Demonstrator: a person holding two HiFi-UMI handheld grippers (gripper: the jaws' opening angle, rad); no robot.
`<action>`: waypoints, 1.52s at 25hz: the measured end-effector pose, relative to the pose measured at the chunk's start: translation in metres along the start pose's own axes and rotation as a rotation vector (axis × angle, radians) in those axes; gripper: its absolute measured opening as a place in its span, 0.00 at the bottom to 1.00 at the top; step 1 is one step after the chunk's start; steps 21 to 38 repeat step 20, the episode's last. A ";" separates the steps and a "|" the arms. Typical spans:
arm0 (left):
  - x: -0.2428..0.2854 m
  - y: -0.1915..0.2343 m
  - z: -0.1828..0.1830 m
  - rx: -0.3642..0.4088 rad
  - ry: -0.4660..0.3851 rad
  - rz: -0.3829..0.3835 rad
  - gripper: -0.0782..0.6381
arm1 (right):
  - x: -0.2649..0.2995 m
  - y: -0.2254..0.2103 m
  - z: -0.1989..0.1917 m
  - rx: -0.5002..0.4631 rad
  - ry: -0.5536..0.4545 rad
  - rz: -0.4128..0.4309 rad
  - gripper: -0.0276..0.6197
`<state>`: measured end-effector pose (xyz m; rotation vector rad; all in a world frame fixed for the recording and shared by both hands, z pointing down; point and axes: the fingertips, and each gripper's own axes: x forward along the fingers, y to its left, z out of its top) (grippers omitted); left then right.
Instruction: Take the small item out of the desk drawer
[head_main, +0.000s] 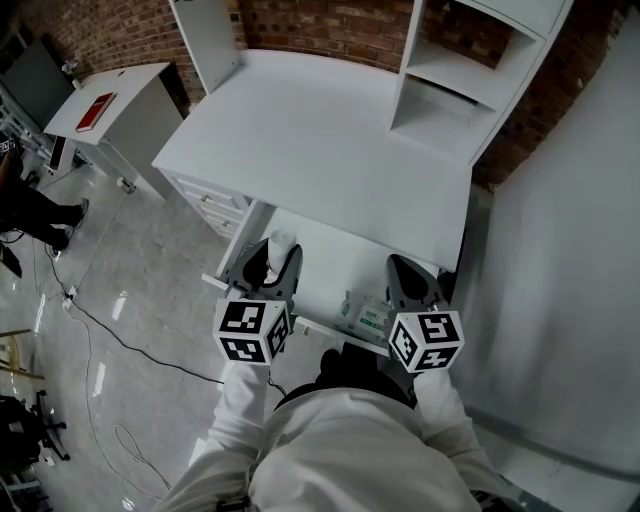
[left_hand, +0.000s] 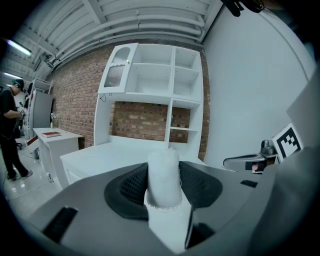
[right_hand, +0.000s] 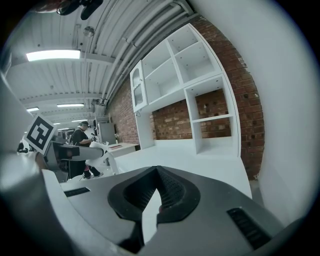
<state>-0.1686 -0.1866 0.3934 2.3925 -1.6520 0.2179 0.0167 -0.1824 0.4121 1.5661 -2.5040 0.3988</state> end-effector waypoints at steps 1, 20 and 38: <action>-0.001 0.001 0.001 -0.001 -0.003 0.002 0.38 | 0.000 0.001 0.001 -0.002 -0.001 0.000 0.08; 0.001 0.011 0.008 0.004 -0.022 -0.001 0.38 | 0.005 0.002 0.006 -0.004 -0.013 -0.009 0.08; 0.001 0.011 0.008 0.004 -0.022 -0.001 0.38 | 0.005 0.002 0.006 -0.004 -0.013 -0.009 0.08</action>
